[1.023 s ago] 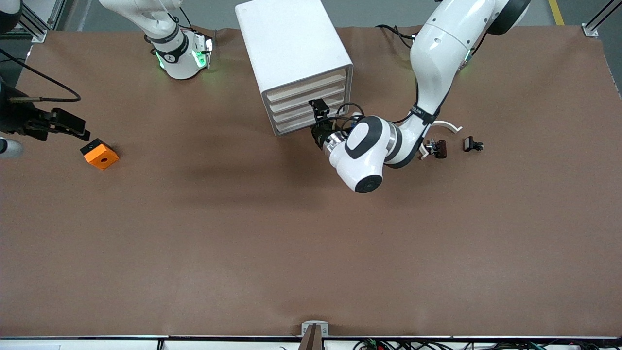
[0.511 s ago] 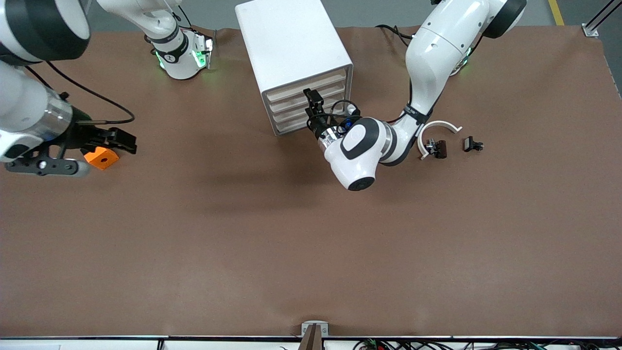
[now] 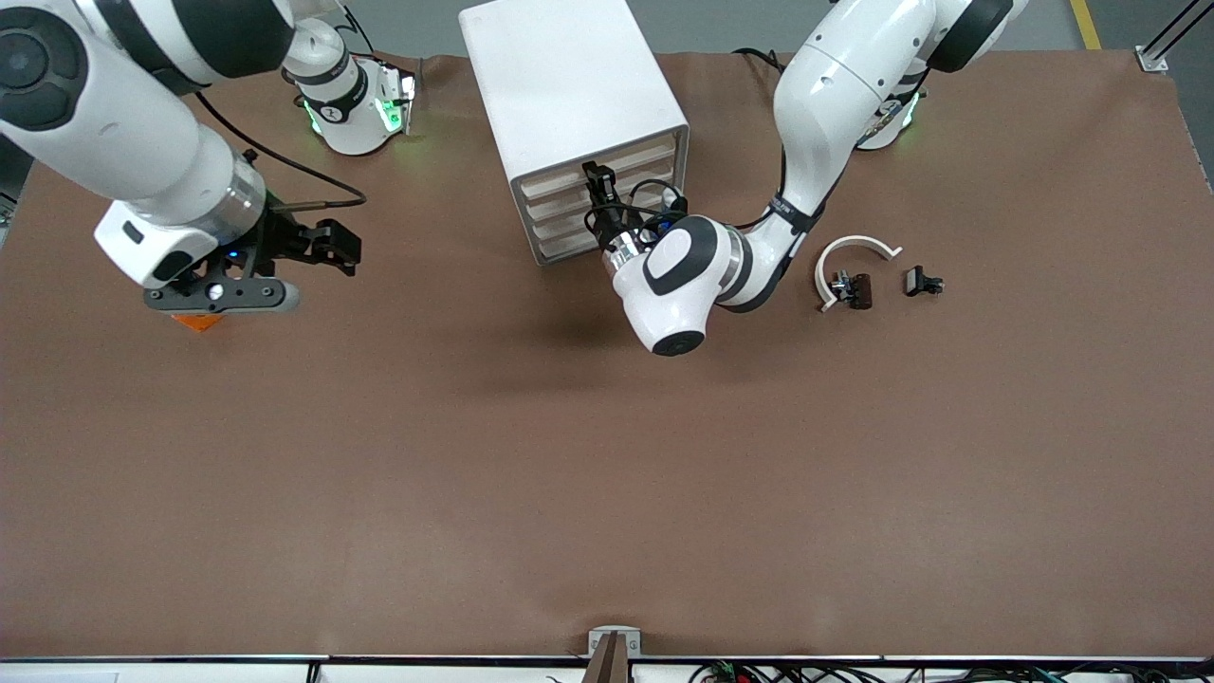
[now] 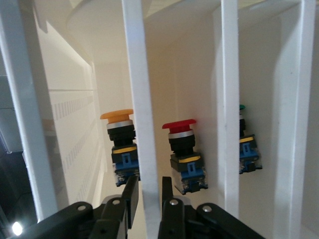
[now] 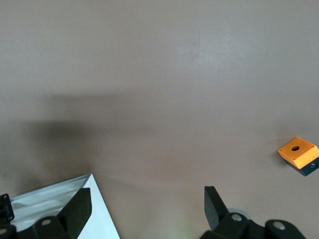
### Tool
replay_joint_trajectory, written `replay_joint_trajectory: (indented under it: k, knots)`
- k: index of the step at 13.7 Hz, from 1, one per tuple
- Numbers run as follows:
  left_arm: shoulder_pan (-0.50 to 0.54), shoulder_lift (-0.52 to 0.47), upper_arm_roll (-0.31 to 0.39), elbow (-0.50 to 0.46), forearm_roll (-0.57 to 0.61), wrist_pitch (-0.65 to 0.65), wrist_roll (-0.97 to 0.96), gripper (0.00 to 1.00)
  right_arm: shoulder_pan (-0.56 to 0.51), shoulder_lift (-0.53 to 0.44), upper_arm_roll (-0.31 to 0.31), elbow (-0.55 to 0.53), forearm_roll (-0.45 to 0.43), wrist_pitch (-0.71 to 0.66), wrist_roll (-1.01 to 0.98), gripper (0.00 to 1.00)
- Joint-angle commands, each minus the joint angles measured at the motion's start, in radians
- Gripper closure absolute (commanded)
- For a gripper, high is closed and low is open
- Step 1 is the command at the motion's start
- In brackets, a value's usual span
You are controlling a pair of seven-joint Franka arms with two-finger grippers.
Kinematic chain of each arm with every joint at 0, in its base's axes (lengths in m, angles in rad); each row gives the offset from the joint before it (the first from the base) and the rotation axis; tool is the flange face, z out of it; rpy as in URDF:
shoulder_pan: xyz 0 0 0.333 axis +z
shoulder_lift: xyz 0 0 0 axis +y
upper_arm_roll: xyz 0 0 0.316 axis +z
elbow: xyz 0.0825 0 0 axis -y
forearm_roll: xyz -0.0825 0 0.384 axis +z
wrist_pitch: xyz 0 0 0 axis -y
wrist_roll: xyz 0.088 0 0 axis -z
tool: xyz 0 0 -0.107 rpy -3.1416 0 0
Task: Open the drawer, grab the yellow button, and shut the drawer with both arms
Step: 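Pull the drawer open with the left gripper while the right gripper reaches in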
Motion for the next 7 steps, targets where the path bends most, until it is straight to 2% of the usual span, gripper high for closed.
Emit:
replay_joint_trajectory:
  k: [1,3,7]
  knots:
    - [0.006,0.029,0.006,0.016,-0.02,-0.018,-0.015,0.92,0.043,-0.007,-0.006,0.002,0.032,-0.009,0.014,0.0]
    - [0.011,0.03,0.012,0.016,-0.014,-0.017,-0.017,0.96,0.063,-0.007,-0.006,0.002,0.051,-0.006,0.081,0.0]
    - [0.079,0.029,0.017,0.024,-0.014,-0.017,-0.015,0.97,0.132,-0.007,-0.004,0.005,0.052,-0.003,0.333,0.0]
